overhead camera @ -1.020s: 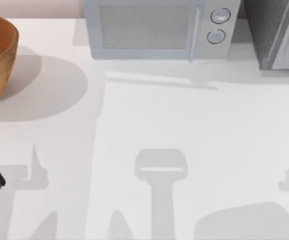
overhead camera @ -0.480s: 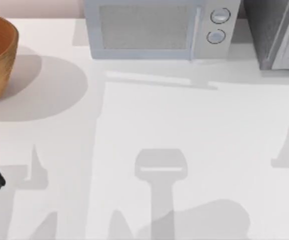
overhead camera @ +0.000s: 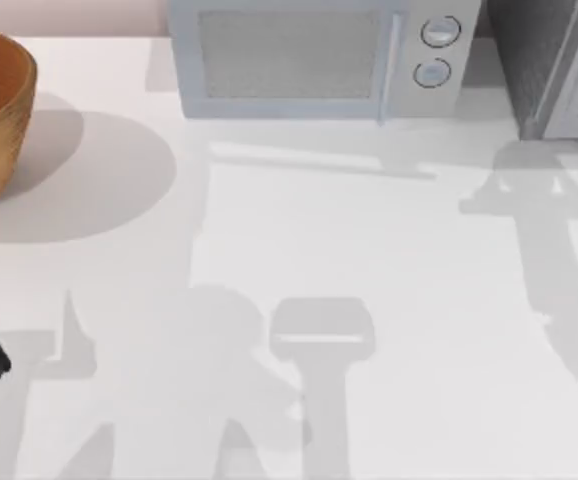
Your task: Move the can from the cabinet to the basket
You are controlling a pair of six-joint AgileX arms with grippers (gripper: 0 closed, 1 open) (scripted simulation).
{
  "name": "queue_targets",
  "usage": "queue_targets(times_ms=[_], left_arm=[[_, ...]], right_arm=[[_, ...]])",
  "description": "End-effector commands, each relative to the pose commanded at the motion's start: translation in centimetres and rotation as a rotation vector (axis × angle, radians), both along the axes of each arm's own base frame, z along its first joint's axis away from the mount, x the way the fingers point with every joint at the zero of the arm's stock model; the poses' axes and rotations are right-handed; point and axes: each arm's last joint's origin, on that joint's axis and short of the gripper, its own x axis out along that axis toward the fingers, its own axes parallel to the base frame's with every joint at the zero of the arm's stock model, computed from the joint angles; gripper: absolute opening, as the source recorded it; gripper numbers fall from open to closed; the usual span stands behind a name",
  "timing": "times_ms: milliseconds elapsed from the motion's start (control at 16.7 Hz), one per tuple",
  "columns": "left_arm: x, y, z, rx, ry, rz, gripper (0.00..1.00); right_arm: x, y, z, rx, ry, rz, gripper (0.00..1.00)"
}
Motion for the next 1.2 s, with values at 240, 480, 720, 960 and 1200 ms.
queue_targets(times_ms=[240, 480, 720, 960, 1200], left_arm=[[0.0, 0.0, 0.0, 0.0, 0.0, 0.0, 1.0], [0.0, 0.0, 0.0, 0.0, 0.0, 0.0, 1.0], [0.0, 0.0, 0.0, 0.0, 0.0, 0.0, 1.0], [0.0, 0.0, 0.0, 0.0, 0.0, 0.0, 1.0], [0.0, 0.0, 0.0, 0.0, 0.0, 0.0, 1.0]], right_arm=[[7.2, 7.6, -1.9, 0.022, 0.037, 0.015, 0.0], [11.7, 16.8, -9.1, 0.006, 0.114, 0.033, 0.0], [12.1, 24.1, -18.5, -0.033, 0.187, 0.046, 0.0], [10.6, 27.9, -25.3, -0.064, 0.227, 0.05, 0.0], [10.0, 28.9, -27.3, -0.072, 0.236, 0.05, 0.0]])
